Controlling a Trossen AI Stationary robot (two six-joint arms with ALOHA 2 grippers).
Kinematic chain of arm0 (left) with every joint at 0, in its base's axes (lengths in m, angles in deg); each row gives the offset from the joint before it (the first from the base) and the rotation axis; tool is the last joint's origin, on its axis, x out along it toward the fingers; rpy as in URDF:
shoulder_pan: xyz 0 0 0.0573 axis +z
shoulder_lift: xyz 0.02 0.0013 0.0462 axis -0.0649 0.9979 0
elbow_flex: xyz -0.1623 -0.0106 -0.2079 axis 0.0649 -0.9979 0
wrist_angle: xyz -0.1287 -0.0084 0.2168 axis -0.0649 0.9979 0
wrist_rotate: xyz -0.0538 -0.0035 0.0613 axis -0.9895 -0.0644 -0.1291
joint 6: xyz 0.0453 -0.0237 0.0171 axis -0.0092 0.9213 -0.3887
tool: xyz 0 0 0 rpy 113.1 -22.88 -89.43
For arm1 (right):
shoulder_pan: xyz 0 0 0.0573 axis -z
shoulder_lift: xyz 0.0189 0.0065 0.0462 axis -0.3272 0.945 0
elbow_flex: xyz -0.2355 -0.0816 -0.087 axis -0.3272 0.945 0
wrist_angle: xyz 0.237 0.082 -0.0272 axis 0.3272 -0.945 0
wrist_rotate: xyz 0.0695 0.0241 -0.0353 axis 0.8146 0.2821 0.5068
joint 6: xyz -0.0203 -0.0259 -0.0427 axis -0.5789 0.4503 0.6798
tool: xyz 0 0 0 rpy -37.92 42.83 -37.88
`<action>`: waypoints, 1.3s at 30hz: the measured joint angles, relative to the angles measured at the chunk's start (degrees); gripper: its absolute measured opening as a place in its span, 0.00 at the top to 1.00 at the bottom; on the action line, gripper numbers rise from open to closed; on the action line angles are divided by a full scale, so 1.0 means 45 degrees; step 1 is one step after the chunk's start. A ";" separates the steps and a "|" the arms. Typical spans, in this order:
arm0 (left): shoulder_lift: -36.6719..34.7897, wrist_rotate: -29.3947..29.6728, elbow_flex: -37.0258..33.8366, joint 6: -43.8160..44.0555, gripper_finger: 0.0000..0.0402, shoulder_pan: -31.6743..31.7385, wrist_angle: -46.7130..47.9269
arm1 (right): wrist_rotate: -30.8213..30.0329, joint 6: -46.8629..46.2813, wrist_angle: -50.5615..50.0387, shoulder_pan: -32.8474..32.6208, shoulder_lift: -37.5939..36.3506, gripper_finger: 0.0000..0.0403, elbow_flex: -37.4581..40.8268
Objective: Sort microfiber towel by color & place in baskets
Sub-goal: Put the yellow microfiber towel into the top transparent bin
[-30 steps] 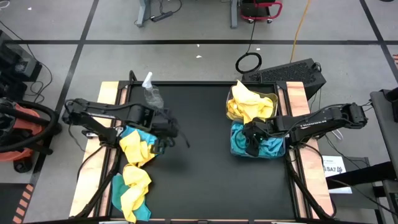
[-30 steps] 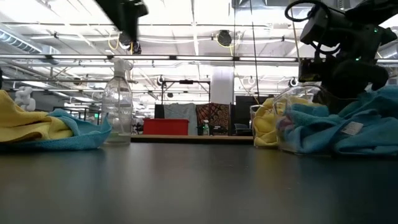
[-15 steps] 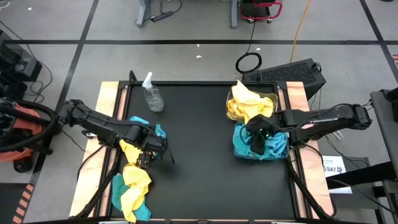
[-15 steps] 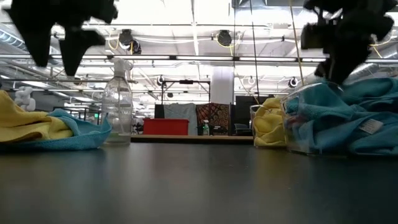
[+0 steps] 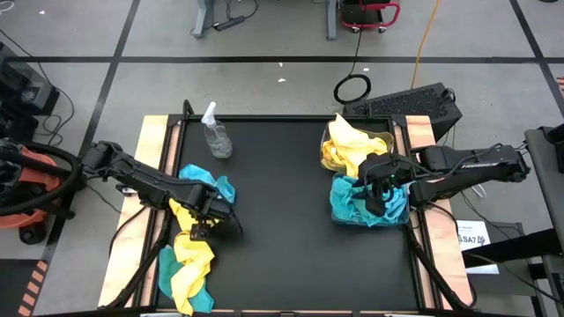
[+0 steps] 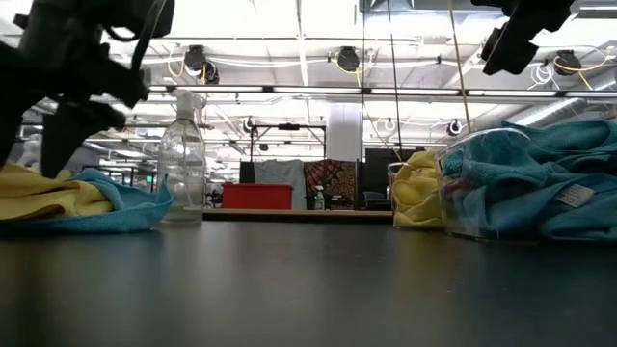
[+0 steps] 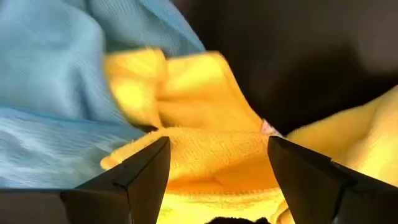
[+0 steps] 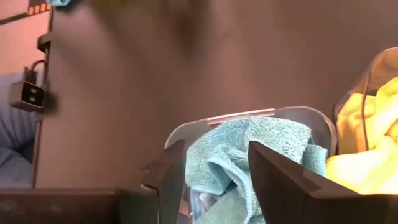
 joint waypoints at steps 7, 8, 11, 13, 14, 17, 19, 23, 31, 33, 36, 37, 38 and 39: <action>0.0000 -0.0118 -0.0783 0.0578 0.32 -0.0220 0.0057 | -0.0217 0.0005 0.0012 -0.0127 0.0069 0.59 0.0000; 0.0000 -0.0118 -0.0898 0.0615 0.32 -0.0221 0.0051 | -0.0217 0.0005 0.0017 -0.0125 0.0086 0.59 0.0000; 0.0000 -0.0147 -0.1162 0.0634 0.39 -0.0285 0.0106 | -0.0217 0.0079 0.0219 -0.0125 0.0164 0.59 0.0000; 0.0000 -0.0147 -0.1209 0.0604 0.48 -0.0434 0.0117 | -0.0213 0.0201 0.0369 -0.0125 0.0235 0.59 0.0000; 0.0000 -0.0172 -0.1209 0.0536 0.55 -0.0494 0.0102 | -0.0217 0.0267 0.0501 -0.0125 0.0267 0.59 0.0000; 0.0000 -0.0275 -0.1214 0.0154 0.80 -0.0644 0.0057 | -0.0217 0.0512 0.0903 -0.0129 0.0362 0.59 0.0000; 0.0000 -0.0502 -0.1172 -0.0082 0.94 -0.0697 0.0258 | -0.0212 0.0704 0.1225 -0.0130 0.0439 0.59 0.0000; 0.0000 -0.0388 -0.0527 -0.0107 0.97 -0.0853 0.1209 | -0.0212 0.1055 0.1892 -0.0130 0.0764 0.59 -0.0003; -0.0359 0.1533 0.2319 -0.0289 0.99 -0.1243 0.2859 | -0.0183 0.1921 0.2899 -0.0130 0.1899 0.59 -0.0005; -0.0514 0.2208 0.3220 -0.0396 0.99 -0.1314 0.3136 | -0.0129 0.2145 0.3459 -0.0130 0.2288 0.59 -0.0005; -0.0697 0.3284 0.4517 -0.0628 0.99 -0.1391 0.3382 | -0.0093 0.2658 0.4469 -0.0134 0.2974 0.59 -0.0005; -0.0709 0.3661 0.4969 -0.0792 1.00 -0.1391 0.3446 | -0.0079 0.2840 0.4827 -0.0146 0.3223 0.59 -0.0005; -0.0714 0.4038 0.5347 -0.0940 1.00 -0.1414 0.3428 | -0.0076 0.3034 0.5200 -0.0180 0.3488 0.59 -0.0005; -0.0714 0.4400 0.5748 -0.1136 1.00 -0.1441 0.3437 | -0.0074 0.3262 0.5700 -0.0222 0.3756 0.59 -0.0005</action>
